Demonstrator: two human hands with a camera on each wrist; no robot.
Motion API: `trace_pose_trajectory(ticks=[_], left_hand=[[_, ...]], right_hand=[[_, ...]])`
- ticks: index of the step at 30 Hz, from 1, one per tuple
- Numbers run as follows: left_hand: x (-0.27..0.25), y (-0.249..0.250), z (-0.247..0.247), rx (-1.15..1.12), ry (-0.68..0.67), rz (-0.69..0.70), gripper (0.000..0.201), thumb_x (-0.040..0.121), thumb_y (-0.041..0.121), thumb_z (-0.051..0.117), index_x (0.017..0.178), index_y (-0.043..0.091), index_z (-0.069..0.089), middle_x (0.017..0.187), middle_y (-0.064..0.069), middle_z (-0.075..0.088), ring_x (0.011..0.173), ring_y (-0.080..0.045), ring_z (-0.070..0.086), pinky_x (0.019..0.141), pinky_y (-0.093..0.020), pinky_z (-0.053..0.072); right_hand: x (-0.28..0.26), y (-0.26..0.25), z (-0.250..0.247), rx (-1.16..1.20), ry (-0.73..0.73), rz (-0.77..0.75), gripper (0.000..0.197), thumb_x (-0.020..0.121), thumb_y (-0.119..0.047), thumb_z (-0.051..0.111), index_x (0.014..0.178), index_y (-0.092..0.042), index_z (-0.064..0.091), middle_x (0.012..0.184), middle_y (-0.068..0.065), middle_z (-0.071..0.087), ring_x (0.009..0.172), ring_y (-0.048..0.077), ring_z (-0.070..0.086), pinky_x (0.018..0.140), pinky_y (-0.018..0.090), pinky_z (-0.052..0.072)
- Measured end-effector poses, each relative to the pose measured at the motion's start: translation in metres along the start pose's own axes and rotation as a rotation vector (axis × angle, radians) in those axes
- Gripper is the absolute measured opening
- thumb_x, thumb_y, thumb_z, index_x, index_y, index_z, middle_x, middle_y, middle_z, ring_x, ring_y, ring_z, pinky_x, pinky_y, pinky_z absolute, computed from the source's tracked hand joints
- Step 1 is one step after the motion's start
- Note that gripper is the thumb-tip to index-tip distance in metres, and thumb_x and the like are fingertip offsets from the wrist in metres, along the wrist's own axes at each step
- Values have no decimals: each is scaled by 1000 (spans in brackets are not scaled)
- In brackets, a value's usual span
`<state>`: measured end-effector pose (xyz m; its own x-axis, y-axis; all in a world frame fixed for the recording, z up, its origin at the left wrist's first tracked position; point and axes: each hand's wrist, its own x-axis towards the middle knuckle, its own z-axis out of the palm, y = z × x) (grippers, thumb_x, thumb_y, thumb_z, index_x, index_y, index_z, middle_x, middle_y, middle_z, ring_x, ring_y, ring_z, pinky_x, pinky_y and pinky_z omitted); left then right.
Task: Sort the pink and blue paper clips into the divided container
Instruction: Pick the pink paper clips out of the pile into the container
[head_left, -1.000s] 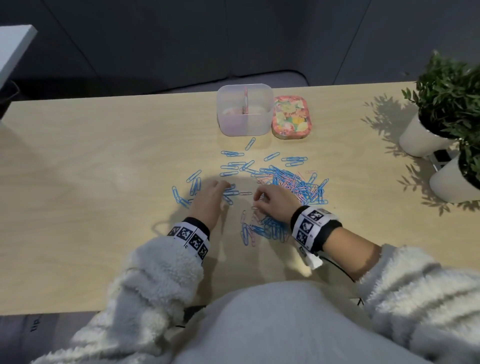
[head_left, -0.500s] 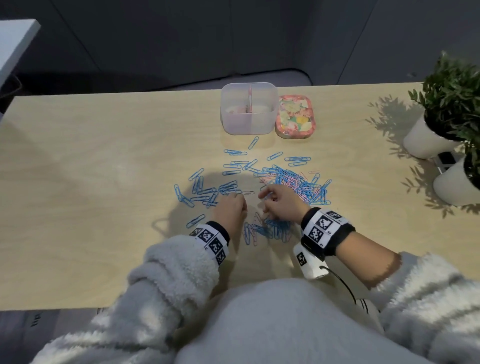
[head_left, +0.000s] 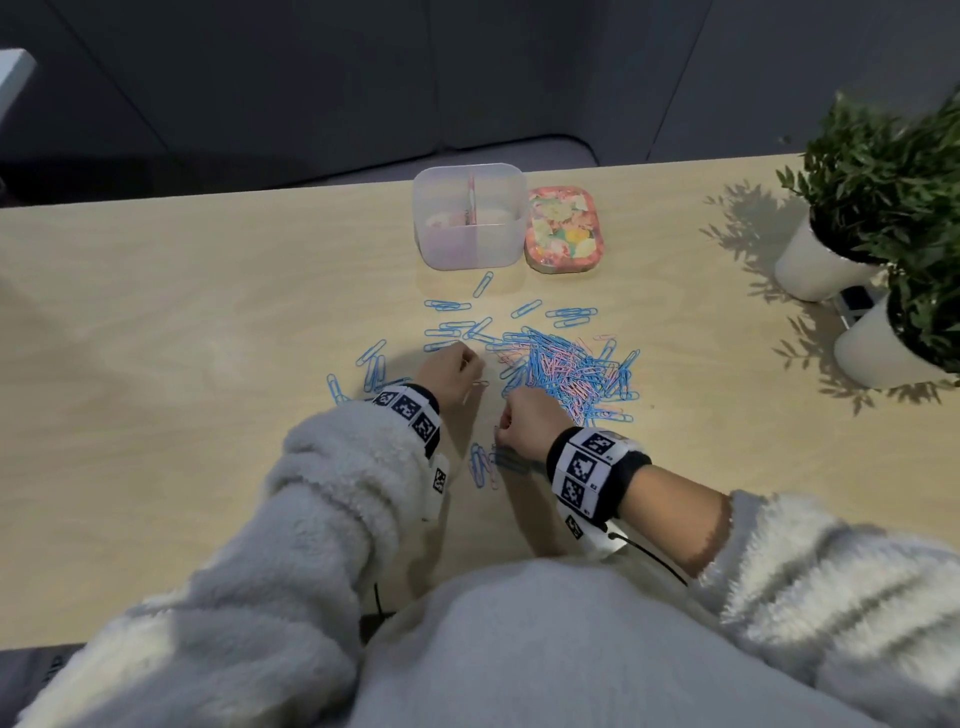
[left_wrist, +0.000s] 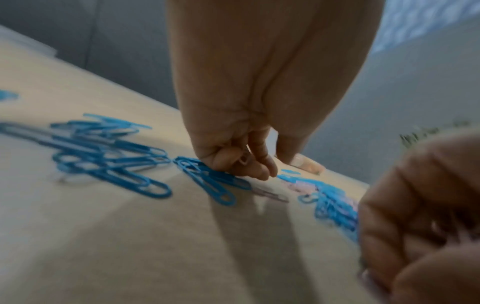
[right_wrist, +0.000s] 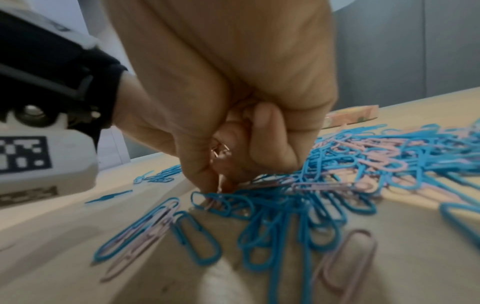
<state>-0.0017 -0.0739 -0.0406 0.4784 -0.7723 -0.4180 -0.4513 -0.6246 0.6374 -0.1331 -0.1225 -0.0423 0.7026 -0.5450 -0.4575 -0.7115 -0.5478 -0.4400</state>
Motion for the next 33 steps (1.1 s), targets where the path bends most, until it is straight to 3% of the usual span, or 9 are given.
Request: trace_pose_trajectory(ticks=[4, 10, 13, 16, 20, 23, 26, 28, 33], left_hand=[[0, -4, 3, 383, -1, 134, 24, 91, 22, 54, 103, 1, 56, 112, -19, 57, 105, -32, 53, 89, -37, 40], [-6, -3, 3, 367, 16, 155, 22, 92, 17, 51, 102, -2, 56, 109, -21, 59, 104, -33, 53, 86, -36, 37], [-19, -8, -1, 115, 27, 159, 18, 91, 13, 53, 101, -1, 56, 92, -14, 63, 83, -22, 56, 75, -30, 40], [-34, -15, -7, -276, -66, 46, 13, 95, 6, 44, 102, 7, 54, 71, 0, 52, 51, 4, 55, 49, -6, 39], [-45, -29, -8, -685, -136, -240, 22, 96, 10, 40, 80, 16, 55, 64, 0, 43, 40, 0, 44, 37, -10, 29], [-50, -33, -9, -892, -151, -395, 27, 96, 19, 40, 69, 18, 45, 60, 2, 39, 31, -1, 39, 33, -12, 23], [-56, -36, -6, -648, -132, -290, 30, 94, 31, 48, 66, 20, 43, 58, 3, 41, 36, -2, 37, 37, -14, 25], [-63, -35, -3, -359, -129, -117, 30, 88, 26, 60, 62, 20, 46, 61, -1, 47, 44, -5, 42, 47, -20, 34], [-77, -32, 13, 173, -188, 25, 28, 75, 30, 73, 67, 22, 47, 68, 6, 50, 61, -10, 45, 57, -25, 34]], right_hand=[[0, -3, 4, -35, 1, 14, 15, 77, -17, 65, 84, -4, 62, 92, 16, 68, 89, 32, 65, 73, 37, 51], [-1, 3, 2, 38, 24, -71, 4, 77, -12, 60, 74, -9, 61, 87, 14, 68, 85, 31, 62, 69, 33, 46], [-3, 13, -5, 188, 104, -100, 9, 74, -8, 60, 69, -13, 55, 74, 8, 60, 72, 24, 55, 59, 28, 38], [-3, 24, -20, 384, 159, -80, 13, 75, -6, 63, 67, -13, 57, 66, 2, 57, 61, 12, 51, 54, 17, 37], [-8, 36, -32, 874, 102, 71, 21, 85, 2, 54, 74, -16, 50, 52, -3, 60, 34, 3, 48, 35, 16, 35], [-13, 32, -32, 1023, 44, 139, 20, 89, 5, 40, 83, -10, 53, 63, 6, 58, 37, 6, 53, 34, 16, 38], [-21, 25, -25, 771, -9, 53, 16, 88, -4, 50, 75, -9, 57, 59, 3, 52, 35, -1, 46, 36, 14, 34], [-27, 21, -16, 479, -62, -88, 12, 80, -11, 65, 70, -13, 60, 57, -1, 53, 42, -1, 46, 48, 16, 39], [-38, 25, 5, 99, -58, -161, 4, 73, -13, 65, 77, -12, 64, 70, -3, 55, 70, 15, 50, 60, 25, 35]])
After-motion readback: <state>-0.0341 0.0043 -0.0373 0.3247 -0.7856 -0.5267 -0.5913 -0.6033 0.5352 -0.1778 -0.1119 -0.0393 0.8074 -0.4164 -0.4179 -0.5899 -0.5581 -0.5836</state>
